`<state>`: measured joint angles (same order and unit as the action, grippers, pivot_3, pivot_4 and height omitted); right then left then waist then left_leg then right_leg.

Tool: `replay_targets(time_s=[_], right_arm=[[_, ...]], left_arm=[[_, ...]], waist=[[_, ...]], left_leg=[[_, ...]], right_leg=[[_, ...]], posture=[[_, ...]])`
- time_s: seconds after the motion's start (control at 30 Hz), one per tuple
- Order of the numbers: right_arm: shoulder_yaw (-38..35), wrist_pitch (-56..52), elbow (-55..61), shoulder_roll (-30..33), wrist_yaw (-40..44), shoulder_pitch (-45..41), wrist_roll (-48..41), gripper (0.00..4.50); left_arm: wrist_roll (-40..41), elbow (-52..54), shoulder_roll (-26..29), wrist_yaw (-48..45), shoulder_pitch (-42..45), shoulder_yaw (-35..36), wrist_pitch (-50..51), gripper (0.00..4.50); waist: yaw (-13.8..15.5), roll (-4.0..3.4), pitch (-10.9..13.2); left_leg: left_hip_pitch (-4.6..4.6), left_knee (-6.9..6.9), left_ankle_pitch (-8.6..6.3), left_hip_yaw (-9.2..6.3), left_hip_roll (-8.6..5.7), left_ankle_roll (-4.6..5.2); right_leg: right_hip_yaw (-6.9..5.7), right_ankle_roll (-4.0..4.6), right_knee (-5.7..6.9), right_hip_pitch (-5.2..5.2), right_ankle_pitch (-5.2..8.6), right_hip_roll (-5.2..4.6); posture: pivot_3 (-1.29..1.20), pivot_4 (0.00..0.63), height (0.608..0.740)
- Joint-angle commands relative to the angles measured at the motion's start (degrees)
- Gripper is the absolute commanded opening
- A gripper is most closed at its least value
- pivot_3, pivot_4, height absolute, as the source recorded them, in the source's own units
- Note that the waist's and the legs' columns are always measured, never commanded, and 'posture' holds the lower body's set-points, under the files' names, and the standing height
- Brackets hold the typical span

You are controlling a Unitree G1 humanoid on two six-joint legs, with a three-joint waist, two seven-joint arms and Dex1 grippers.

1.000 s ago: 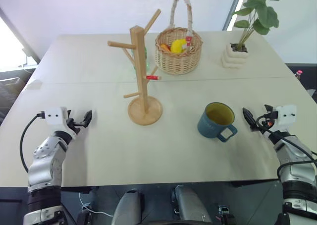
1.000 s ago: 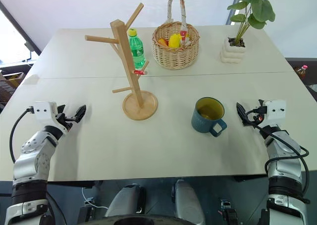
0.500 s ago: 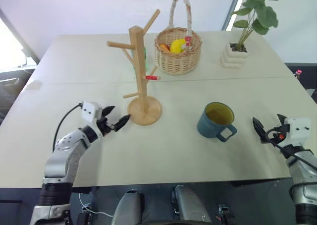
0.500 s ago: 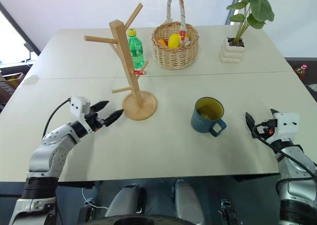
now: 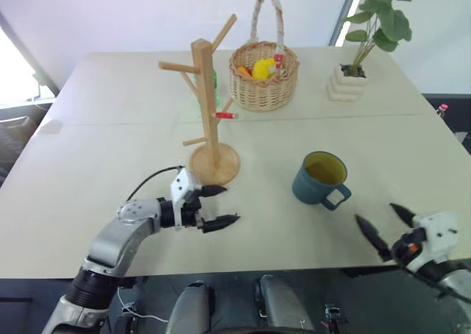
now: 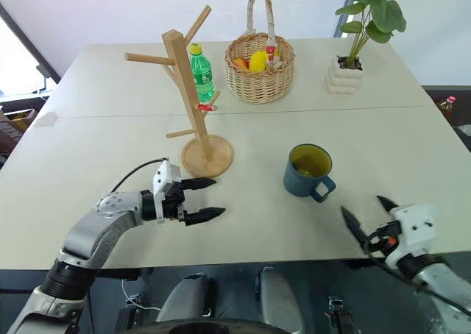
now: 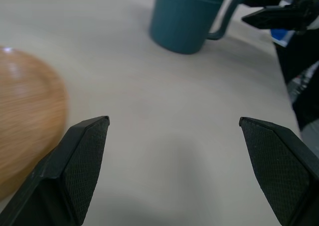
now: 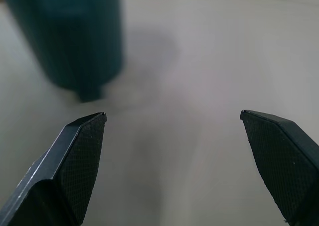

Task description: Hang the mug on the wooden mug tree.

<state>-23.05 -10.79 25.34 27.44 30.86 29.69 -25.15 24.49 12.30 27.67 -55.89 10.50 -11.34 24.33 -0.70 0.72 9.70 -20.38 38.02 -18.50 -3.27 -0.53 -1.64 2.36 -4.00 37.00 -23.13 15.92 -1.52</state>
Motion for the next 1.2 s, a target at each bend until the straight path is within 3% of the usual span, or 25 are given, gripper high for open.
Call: replay_targets(time_s=[0.03,0.3,1.03,1.13,1.2], right_arm=[[3.1,1.1,3.4,-2.5,-2.7,-1.3,2.5,4.48],[7.3,3.7,1.5,-7.2,-7.7,-5.5,8.5,4.48],[7.0,4.6,-4.6,-11.5,-13.9,-11.7,9.9,4.48],[7.8,4.7,-5.5,-11.9,-13.8,-12.6,10.1,3.6],[8.3,4.6,-6.0,-12.2,-13.4,-12.9,10.0,2.59]], left_arm=[[0.1,3.8,-1.2,-1.1,1.5,-2.7,-1.0,4.5],[-1.3,4.2,-2.5,-1.0,2.5,-4.1,-3.1,4.5],[-1.5,5.0,-2.2,-1.3,3.1,-4.0,-4.2,4.5],[-1.5,5.2,-2.2,-1.0,3.0,-4.0,-4.0,4.5],[-1.6,5.3,-2.2,-0.7,2.9,-4.0,-4.1,4.5]], waist=[[0.1,-0.01,0.0],[0.1,-0.02,0.0],[0.0,-0.03,0.0],[0.0,-0.03,0.0],[0.0,-0.03,0.0]], left_leg=[[0.0,0.0,0.0,0.0,0.0,0.0],[-0.02,0.0,0.0,0.0,-0.01,0.0],[0.01,0.01,0.0,0.0,-0.02,0.01],[0.0,0.01,0.0,0.0,-0.02,0.01],[0.0,0.01,0.0,0.0,-0.02,0.01]], right_leg=[[0.0,0.0,0.0,0.0,0.0,-0.01],[-0.01,-0.01,-0.01,-0.03,0.01,0.02],[-0.02,-0.02,0.02,-0.01,0.0,0.06],[-0.02,-0.02,0.02,-0.01,0.0,0.05],[-0.02,-0.02,0.02,-0.01,0.0,0.05]], posture=[[0.0,0.15,0.74],[0.0,0.15,0.74],[0.0,0.15,0.74],[0.0,0.15,0.74],[0.0,0.15,0.74]])
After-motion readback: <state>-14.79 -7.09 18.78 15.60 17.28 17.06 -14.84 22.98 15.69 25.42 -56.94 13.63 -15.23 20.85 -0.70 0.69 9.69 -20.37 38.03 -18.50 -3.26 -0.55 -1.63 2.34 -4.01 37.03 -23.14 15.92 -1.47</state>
